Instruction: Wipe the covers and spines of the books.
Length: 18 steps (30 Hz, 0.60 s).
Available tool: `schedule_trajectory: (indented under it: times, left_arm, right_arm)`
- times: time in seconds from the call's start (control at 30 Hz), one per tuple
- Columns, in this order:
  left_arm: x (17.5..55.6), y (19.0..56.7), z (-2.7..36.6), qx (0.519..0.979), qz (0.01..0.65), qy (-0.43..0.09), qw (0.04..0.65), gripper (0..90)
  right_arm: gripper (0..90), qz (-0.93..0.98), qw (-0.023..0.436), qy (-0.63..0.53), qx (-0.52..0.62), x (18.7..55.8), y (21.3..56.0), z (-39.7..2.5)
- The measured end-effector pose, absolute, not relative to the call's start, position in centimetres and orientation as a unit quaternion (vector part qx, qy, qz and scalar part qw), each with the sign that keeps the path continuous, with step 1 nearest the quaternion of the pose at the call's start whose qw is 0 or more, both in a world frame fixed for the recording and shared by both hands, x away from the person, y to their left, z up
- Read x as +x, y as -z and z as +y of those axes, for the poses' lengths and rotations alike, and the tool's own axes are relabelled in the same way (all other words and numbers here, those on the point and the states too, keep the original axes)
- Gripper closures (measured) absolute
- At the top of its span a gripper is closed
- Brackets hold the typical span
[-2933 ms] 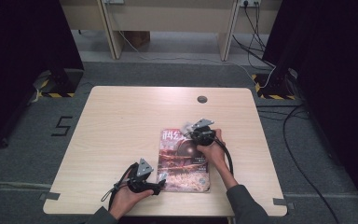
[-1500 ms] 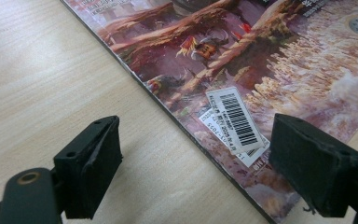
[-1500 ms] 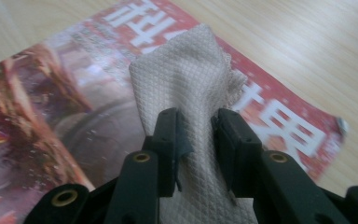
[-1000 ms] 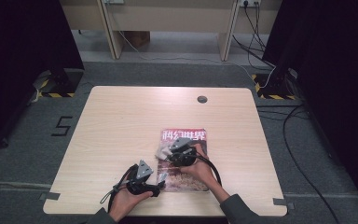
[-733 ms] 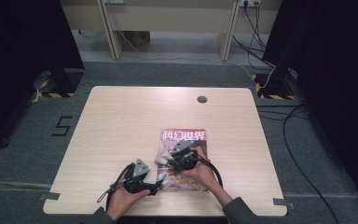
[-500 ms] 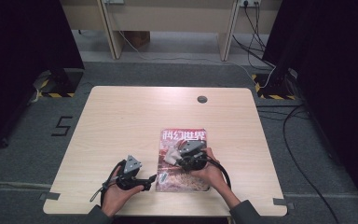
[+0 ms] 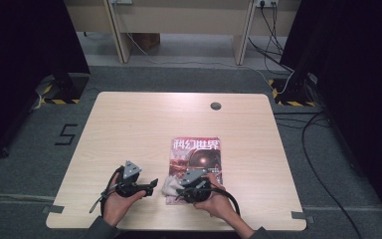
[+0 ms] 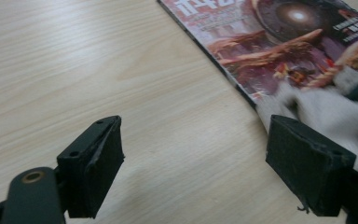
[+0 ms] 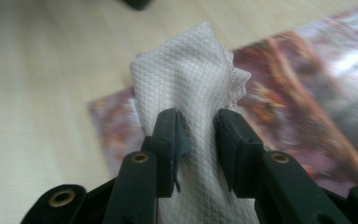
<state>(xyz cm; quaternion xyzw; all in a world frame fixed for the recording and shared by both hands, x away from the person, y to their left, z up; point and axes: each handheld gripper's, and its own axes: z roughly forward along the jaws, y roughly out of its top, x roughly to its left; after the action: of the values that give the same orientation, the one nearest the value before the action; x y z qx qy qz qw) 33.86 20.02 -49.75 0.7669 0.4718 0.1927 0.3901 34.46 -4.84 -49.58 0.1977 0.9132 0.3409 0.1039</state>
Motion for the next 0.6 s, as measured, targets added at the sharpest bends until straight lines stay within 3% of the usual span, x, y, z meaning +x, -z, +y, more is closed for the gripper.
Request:
schedule_trajectory:
  times: [0.2, 0.37, 0.6]
  left_arm:
    - [34.1, 49.7, 20.9, 0.760, 0.484, -0.197, 0.387, 18.1]
    - [34.2, 49.8, 21.1, 0.758, 0.488, -0.198, 0.385, 18.1]
    - [34.2, 49.8, 21.0, 0.760, 0.486, -0.198, 0.384, 18.1]
  right_arm:
    - [68.1, 0.915, 0.090, -0.344, 0.191, 34.1, 49.6, -4.7]
    - [68.3, 0.911, 0.103, -0.338, 0.214, 35.0, 49.5, -5.7]
    - [69.0, 0.919, 0.086, -0.344, 0.175, 32.8, 49.6, -3.6]
